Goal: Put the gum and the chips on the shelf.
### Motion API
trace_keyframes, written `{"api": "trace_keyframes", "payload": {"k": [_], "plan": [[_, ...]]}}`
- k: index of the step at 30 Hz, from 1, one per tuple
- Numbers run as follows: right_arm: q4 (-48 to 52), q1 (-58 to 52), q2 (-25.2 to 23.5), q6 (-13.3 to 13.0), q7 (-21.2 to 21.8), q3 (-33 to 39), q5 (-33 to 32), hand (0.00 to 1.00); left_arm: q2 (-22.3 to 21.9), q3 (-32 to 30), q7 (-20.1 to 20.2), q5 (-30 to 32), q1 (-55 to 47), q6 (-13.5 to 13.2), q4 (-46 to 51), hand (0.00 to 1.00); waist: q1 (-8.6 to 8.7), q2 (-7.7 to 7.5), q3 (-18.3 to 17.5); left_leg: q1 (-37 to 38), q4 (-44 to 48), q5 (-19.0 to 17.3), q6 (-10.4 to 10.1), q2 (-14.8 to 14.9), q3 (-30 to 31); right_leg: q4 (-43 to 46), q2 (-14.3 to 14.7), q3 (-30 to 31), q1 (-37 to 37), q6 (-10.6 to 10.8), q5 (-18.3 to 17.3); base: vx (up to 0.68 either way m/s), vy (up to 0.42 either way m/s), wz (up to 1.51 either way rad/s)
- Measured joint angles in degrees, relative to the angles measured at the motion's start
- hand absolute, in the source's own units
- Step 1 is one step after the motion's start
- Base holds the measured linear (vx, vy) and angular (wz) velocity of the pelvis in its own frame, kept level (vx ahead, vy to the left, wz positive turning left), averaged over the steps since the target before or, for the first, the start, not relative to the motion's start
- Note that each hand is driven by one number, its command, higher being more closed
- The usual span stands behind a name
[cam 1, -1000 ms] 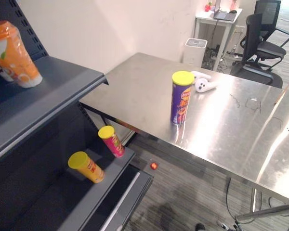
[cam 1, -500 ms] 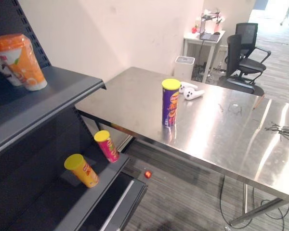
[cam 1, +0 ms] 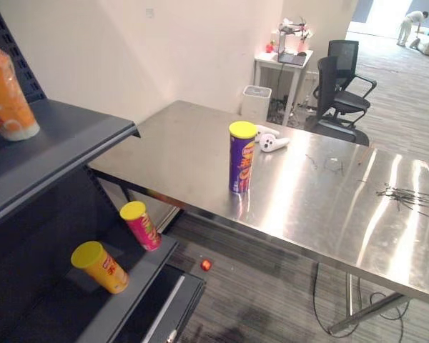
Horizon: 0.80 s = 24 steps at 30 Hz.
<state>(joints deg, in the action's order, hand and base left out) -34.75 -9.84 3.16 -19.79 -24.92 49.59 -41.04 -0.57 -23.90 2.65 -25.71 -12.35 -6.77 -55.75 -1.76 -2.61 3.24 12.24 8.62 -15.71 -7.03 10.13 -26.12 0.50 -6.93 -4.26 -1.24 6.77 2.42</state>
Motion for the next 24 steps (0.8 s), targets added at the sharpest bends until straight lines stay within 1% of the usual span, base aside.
{"api": "trace_keyframes", "payload": {"k": [1, 3, 4, 5, 7, 10, 11, 14, 16, 17, 18, 19, 20, 21, 22, 23, 24], "plan": [[1.66, 0.14, 0.38, -0.47, -0.68, 0.33, 0.03, 0.00, 0.01, 0.01, -0.02, 0.00, 0.21, 0.04, 0.34, 0.00, 0.01, 0.02, 0.01, -0.05, 0.34, -0.30, -0.08, 0.16, -0.02, 0.18, 0.19, -0.08, 0.04, 0.00, 0.00, 0.02, 0.002, -0.09], [7.33, 1.01, 1.31, -2.13, -3.08, 1.96, 0.21, 0.00, 0.19, 0.61, -0.11, -0.02, 0.60, 1.01, 1.28, 0.00, -0.03, 0.01, 0.00, -0.12, 1.82, -1.54, -0.14, 1.01, -0.17, 0.70, 0.62, -0.28, -0.02, 0.00, 0.00, 0.03, 0.005, -0.11], [8.69, 1.37, 1.50, -2.39, -3.74, 2.07, 0.48, 0.00, 0.21, 1.06, -0.14, -0.03, 0.67, 1.29, 1.34, 0.00, -0.03, -0.02, 0.01, -0.16, 2.01, -1.80, -0.20, 1.09, -0.24, 0.70, 0.66, -0.27, -0.02, 0.00, -0.01, 0.02, 0.013, -0.10], [12.08, 1.78, 1.50, -3.00, -4.93, 2.04, 0.57, 0.00, 0.21, 1.73, -0.15, -0.02, 0.75, 2.03, 1.43, 0.00, 0.02, -0.07, 0.06, -0.29, 2.51, -2.07, -0.13, 1.13, -0.33, 0.70, 0.67, -0.27, 0.01, 0.00, -0.01, 0.00, 0.007, -0.07], [17.48, 1.78, 1.53, -3.95, -7.05, 1.79, 1.50, 0.00, 0.05, 2.97, -0.24, -0.02, 0.82, 2.36, 1.48, 0.00, 0.28, -0.27, 0.18, -0.62, 2.92, -2.44, 0.04, 1.08, -0.33, 0.70, 0.76, -0.28, 0.14, 0.01, -0.01, 0.00, 0.001, -0.02], [26.58, 1.84, 1.75, -4.57, -10.82, 0.54, 7.43, 0.00, 0.06, 4.64, -0.60, -0.02, 0.62, 2.43, 2.24, 0.00, 0.32, -0.39, 0.32, -1.02, 3.85, -2.99, 0.25, 1.10, -0.43, 0.73, 0.66, -0.26, 0.36, 0.01, -0.01, 0.00, 0.000, 0.00], [28.15, 1.82, 2.15, -4.59, -11.57, -0.16, 8.42, 0.00, 0.08, 5.22, -0.76, -0.01, 0.54, 2.44, 2.27, 0.00, 0.33, -0.49, 0.39, -1.03, 3.92, -3.04, 0.28, 1.09, -0.43, 0.74, 0.64, -0.26, 0.36, 0.01, -0.01, 0.00, 0.000, 0.00], [31.65, 1.88, 2.83, -4.62, -12.13, -1.34, 11.21, 0.00, 0.12, 6.08, -1.33, 0.00, 0.02, 2.48, 3.42, 0.00, 0.22, -0.68, 0.73, -1.22, 4.20, -3.20, 0.23, 1.14, -0.44, 0.73, 0.63, -0.26, 0.48, 0.02, -0.02, 0.00, 0.000, 0.00], [34.93, 1.79, 2.83, -4.56, -11.75, -3.86, 12.71, 0.00, 0.15, 6.24, -1.59, 0.07, -0.32, 2.50, 3.60, 0.00, 0.33, -0.55, 0.82, -1.86, 4.59, -3.31, 0.23, 1.17, -0.42, 0.73, 0.58, -0.28, 0.92, 0.04, -0.03, 0.00, 0.000, 0.00], [37.98, 1.65, 2.83, -4.28, -10.10, -7.13, 14.20, 0.00, 0.19, 6.68, -1.97, 0.22, -0.34, 2.51, 3.78, 0.00, 0.53, -0.21, 1.17, -2.02, 4.64, -3.31, 0.24, 1.11, -0.40, 0.73, 0.50, -0.31, 1.07, 0.05, -0.02, 0.00, 0.000, 0.00], [39.43, 1.45, 2.83, -3.94, -8.35, -8.56, 14.21, 0.00, 0.19, 6.83, -2.06, 0.55, -0.35, 2.51, 3.82, 0.00, 0.60, -0.48, 1.49, -2.03, 4.65, -3.30, 0.24, 1.11, -0.38, 0.72, 0.50, -0.34, 1.07, 0.05, -0.02, 0.00, 0.000, 0.00], [42.16, 0.89, 2.84, -2.92, -4.83, -11.92, 14.38, 0.00, 0.24, 7.15, -2.26, 1.64, -0.36, 2.51, 3.84, 0.00, 0.69, -0.22, 1.54, -2.05, 4.64, -3.29, 0.26, 1.12, -0.30, 0.70, 0.50, -0.43, 1.06, 0.06, -0.03, 0.00, 0.000, 0.00], [44.46, 0.60, 2.84, -1.40, -1.16, -15.58, 16.01, 0.00, 0.26, 7.42, -2.28, 2.33, -0.35, 2.51, 3.97, 0.00, 0.70, -0.26, 1.58, -2.19, 4.72, -3.29, 0.26, 1.15, -0.25, 0.66, 0.53, -0.50, 1.13, 0.06, -0.02, 0.00, 0.000, 0.00], [45.41, 0.59, 2.84, -0.63, 0.94, -17.27, 16.52, 0.00, 0.31, 7.70, -2.30, 2.41, -0.35, 2.52, 4.07, 0.00, 0.69, -0.12, 1.61, -2.19, 4.66, -3.28, 0.26, 1.13, -0.16, 0.61, 0.50, -0.57, 1.08, 0.06, -0.03, 0.00, -0.015, 0.05], [46.29, 0.60, 2.90, 0.37, 3.96, -19.56, 17.17, 0.00, 0.34, 7.90, -2.29, 2.58, -0.36, 2.52, 4.32, 0.00, 0.61, -0.05, 1.70, -2.25, 4.63, -3.24, 0.31, 1.11, 0.02, 0.60, 0.46, -0.75, 1.06, 0.07, -0.03, 0.00, -0.011, 0.09], [46.49, 0.60, 3.04, 1.77, 7.90, -21.80, 18.63, 0.00, 0.34, 7.91, -2.29, 3.81, -0.27, 2.52, 4.45, 0.00, 0.34, -0.05, 1.68, -2.56, 4.60, -3.21, 0.36, 1.03, 0.28, 0.51, 0.35, -1.04, 1.12, 0.07, -0.04, 0.00, -0.011, 0.16], [46.49, 0.62, 3.27, 3.13, 11.50, -23.39, 18.60, 0.00, 0.34, 7.91, -2.29, 4.54, -0.22, 2.52, 4.68, 0.00, 0.09, 0.03, 1.61, -3.05, 4.58, -3.08, 0.55, 0.80, 0.81, 0.33, 0.11, -1.56, 1.19, 0.07, -0.04, 0.00, -0.005, 0.15]]}}
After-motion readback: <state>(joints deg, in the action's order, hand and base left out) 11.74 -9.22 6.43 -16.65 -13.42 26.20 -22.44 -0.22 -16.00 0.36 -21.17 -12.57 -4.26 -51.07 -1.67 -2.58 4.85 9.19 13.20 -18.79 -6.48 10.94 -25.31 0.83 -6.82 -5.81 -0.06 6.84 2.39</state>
